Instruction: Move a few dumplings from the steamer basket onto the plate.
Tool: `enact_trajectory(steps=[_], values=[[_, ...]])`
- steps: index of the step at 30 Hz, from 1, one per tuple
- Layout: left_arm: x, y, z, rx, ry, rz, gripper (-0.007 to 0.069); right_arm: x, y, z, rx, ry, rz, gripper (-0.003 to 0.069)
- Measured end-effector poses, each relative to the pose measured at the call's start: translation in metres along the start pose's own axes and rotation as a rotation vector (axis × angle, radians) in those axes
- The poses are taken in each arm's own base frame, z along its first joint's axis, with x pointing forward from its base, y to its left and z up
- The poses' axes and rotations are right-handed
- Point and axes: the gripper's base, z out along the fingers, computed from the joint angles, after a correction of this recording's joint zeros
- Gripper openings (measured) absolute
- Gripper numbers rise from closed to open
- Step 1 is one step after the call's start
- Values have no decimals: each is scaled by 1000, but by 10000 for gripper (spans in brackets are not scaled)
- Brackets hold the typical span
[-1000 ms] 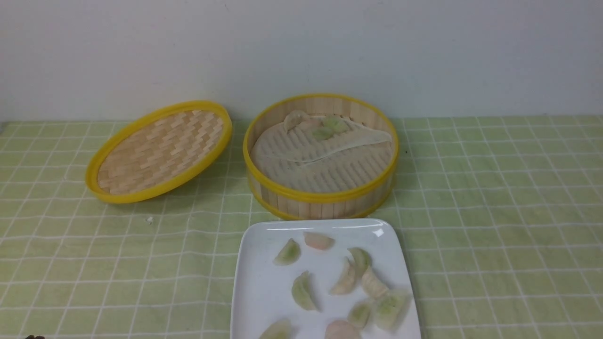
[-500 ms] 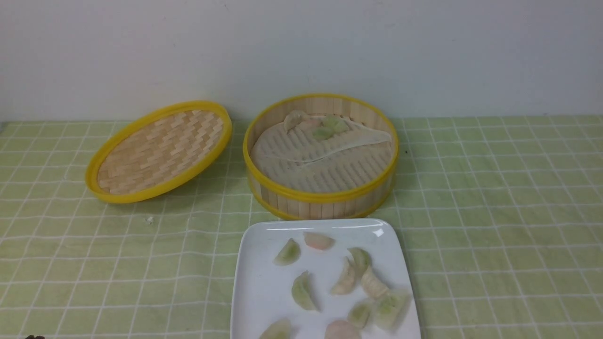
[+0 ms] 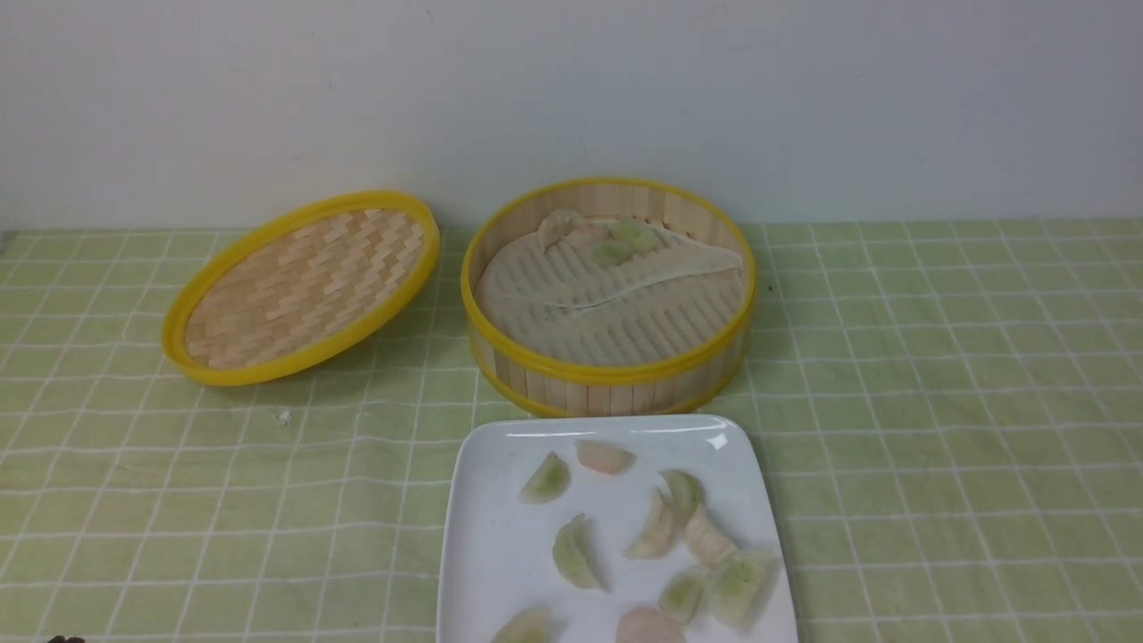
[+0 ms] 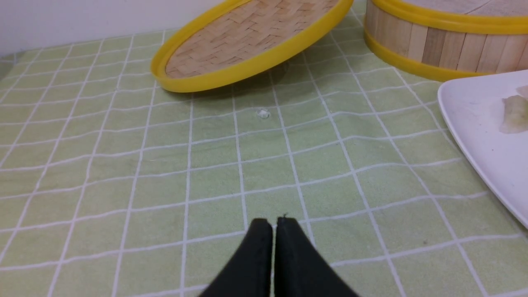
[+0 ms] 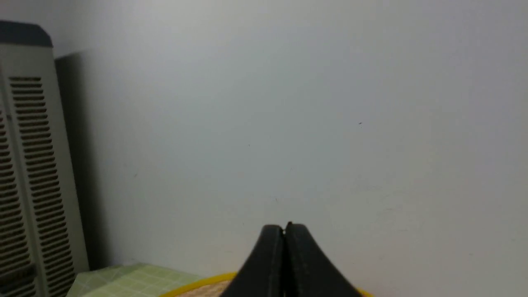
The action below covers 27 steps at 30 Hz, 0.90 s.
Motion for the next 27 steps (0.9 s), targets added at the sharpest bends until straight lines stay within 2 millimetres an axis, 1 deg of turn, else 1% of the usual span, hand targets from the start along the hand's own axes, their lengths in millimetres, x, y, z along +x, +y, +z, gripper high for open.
enact_trajectory(steps=[3, 5, 6, 7, 9, 10, 11, 15, 17, 19, 21, 22, 23, 27], values=[[0, 0, 0, 0, 0, 0, -6, 11, 0, 4, -5, 32, -8, -15], [0, 0, 0, 0, 0, 0, -6, 22, -1, 8, 2, 63, -15, -15], [0, 0, 0, 0, 0, 0, -6, 24, -1, 9, 3, 66, -16, -15], [0, 0, 0, 0, 0, 0, -6, 35, -3, 12, 41, 97, -30, -15], [0, 0, 0, 0, 0, 0, -6, 49, -6, 16, 118, 133, -48, -15], [0, 0, 0, 0, 0, 0, -6, 59, -8, 18, 168, 160, -57, -15], [0, 0, 0, 0, 0, 0, -6, 63, -9, 19, 199, 169, -63, -15], [0, 0, 0, 0, 0, 0, -6, 101, -23, 21, 412, 272, -91, -15], [0, 0, 0, 0, 0, 0, -6, 125, -32, 20, 503, 341, -92, -15], [0, 0, 0, 0, 0, 0, -6, 148, -39, 17, 570, 404, -76, -15], [0, 0, 0, 0, 0, 0, -6, 164, -43, 14, 613, 442, -65, -15], [0, 0, 0, 0, 0, 0, -6, 179, -46, 11, 638, 475, -54, -15], [0, 0, 0, 0, 0, 0, -6, 182, -47, 10, 646, 487, -50, -15], [0, 0, 0, 0, 0, 0, -6, 180, -49, 12, 649, 424, -77, -15]])
